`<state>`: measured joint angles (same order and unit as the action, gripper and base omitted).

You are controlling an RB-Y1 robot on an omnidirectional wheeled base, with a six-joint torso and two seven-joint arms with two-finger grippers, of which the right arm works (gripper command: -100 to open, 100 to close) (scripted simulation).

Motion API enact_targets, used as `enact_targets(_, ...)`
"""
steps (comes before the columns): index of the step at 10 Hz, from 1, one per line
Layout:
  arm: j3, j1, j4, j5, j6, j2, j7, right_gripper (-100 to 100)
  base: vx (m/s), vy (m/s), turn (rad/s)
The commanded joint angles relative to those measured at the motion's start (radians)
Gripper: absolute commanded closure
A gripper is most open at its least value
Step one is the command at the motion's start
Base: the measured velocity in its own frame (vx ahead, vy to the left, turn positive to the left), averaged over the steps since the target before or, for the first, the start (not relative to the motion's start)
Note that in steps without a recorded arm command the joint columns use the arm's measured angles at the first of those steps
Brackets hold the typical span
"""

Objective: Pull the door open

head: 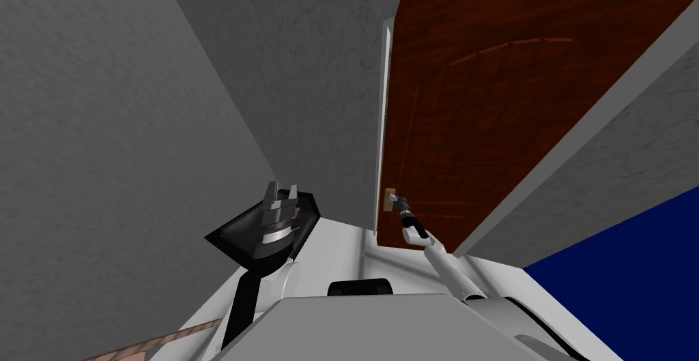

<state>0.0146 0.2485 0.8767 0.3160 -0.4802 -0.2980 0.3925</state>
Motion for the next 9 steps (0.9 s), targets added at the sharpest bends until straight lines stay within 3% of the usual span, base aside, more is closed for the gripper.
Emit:
enact_targets(1, -0.020, 0.019, -0.002, 0.037, -0.016, 0.010, 0.050, 100, -0.058, -0.021, 0.106)
enact_targets(4, -0.027, 0.023, -0.008, 0.072, -0.016, 0.006, 0.095, 100, -0.056, -0.024, 0.076)
enact_targets(6, -0.039, 0.031, -0.019, 0.138, -0.017, 0.000, 0.165, 100, -0.063, -0.040, 0.135)
enact_targets(8, -0.039, 0.031, -0.019, 0.138, -0.017, 0.000, 0.177, 100, -0.043, -0.023, 0.016)
enact_targets(9, -0.045, 0.035, -0.025, 0.172, -0.017, -0.003, 0.218, 100, -0.040, -0.017, 0.090)
